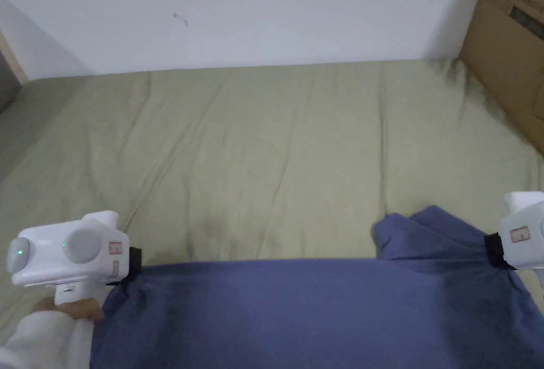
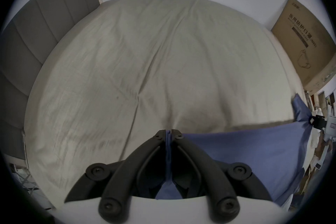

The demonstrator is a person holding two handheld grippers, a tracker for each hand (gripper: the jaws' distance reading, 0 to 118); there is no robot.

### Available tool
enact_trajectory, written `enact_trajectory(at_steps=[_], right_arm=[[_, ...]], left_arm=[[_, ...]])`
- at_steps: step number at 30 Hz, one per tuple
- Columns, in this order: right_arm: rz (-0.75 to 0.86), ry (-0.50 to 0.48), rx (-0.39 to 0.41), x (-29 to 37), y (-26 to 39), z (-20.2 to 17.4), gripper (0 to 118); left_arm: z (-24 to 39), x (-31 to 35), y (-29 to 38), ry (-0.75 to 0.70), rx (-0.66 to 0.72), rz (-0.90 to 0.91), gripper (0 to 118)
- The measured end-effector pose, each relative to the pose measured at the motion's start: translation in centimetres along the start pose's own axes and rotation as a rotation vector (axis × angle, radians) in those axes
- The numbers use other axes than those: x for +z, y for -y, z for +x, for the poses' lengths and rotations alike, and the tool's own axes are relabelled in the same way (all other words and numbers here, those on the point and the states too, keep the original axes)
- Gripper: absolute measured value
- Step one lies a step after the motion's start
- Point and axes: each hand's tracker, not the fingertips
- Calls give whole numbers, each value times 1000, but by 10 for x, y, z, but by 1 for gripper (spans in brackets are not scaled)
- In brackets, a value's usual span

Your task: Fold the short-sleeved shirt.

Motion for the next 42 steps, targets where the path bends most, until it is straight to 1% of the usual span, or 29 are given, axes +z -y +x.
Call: enact_trajectory(at_steps=[7, 10, 12, 13, 15, 18, 19, 20, 21, 23, 24, 26, 27, 28, 29, 30, 31, 32, 33, 35, 36, 37, 38, 39, 40, 41, 42], right_arm=[[93, -11, 70, 83, 28, 7, 0], [112, -20, 75, 123, 61, 13, 0], [114, -22, 110, 143, 92, 15, 0], [99, -11, 124, 151, 110, 15, 0], [58, -18, 162, 160, 148, 16, 0], [14, -20, 145, 165, 197, 19, 0], [-10, -23, 127, 162, 213, 21, 0], [-35, -28, 87, 158, 229, 22, 0], [-60, -45, 76, 153, 241, 24, 0], [-77, -37, 44, 138, 263, 26, 0], [-103, -47, 40, 133, 269, 25, 0], [-82, -41, 44, 126, 280, 24, 0], [-74, -40, 37, 125, 282, 24, 0], [-62, -50, 27, 126, 281, 24, 8], [-51, -51, 16, 127, 280, 24, 34], [-43, -40, 6, 131, 279, 23, 55], [-43, -43, 5, 134, 278, 25, 60], [-44, -43, 1, 139, 276, 26, 60], [-31, -31, -5, 146, 274, 24, 60], [47, -22, -4, 159, 271, 17, 59], [69, -34, -7, 165, 270, 15, 56], [87, -51, -14, 170, 268, 10, 49], [102, -59, -28, 175, 266, 2, 32], [133, -85, -24, 179, 265, -6, 18], [146, -94, -22, 181, 264, -14, 9], [156, -97, -18, 182, 264, -26, 3], [190, -113, -8, 183, 265, -39, 0]], left_arm=[[-14, 91, 30, 36, -24, 121, 4], [-17, 137, 66, 42, -47, 161, 4], [-20, 158, 95, 43, -64, 169, 4], [-23, 167, 110, 38, -76, 158, 4], [-26, 180, 142, 31, -75, 146, 4], [-35, 182, 184, 31, -62, 96, 4], [-38, 180, 198, 29, -67, 70, 4], [-41, 177, 211, 27, -56, 49, 4], [-43, 172, 220, 30, -31, 15, 4], [-48, 159, 236, 13, -12, -11, 4], [-49, 155, 242, 17, 7, -25, 4], [-58, 142, 247, 5, 31, -24, 4], [-58, 141, 249, 19, 44, -17, 7], [-58, 140, 249, 15, 48, -16, 17], [-57, 142, 248, 0, 66, -12, 43], [-56, 144, 248, -5, 67, -9, 65], [-56, 147, 247, -15, 67, -11, 81], [-56, 153, 245, -15, 70, -4, 89], [-56, 162, 244, -1, 77, 12, 89], [-53, 179, 242, 31, 104, 74, 89], [-50, 185, 240, 39, 108, 81, 89], [-48, 191, 238, 57, 112, 95, 87], [-44, 197, 239, 86, 119, 122, 78], [-40, 201, 240, 100, 117, 134, 62], [-37, 204, 241, 109, 116, 141, 40], [-33, 205, 243, 120, 110, 144, 10], [-30, 204, 245, 125, 102, 137, 1]])
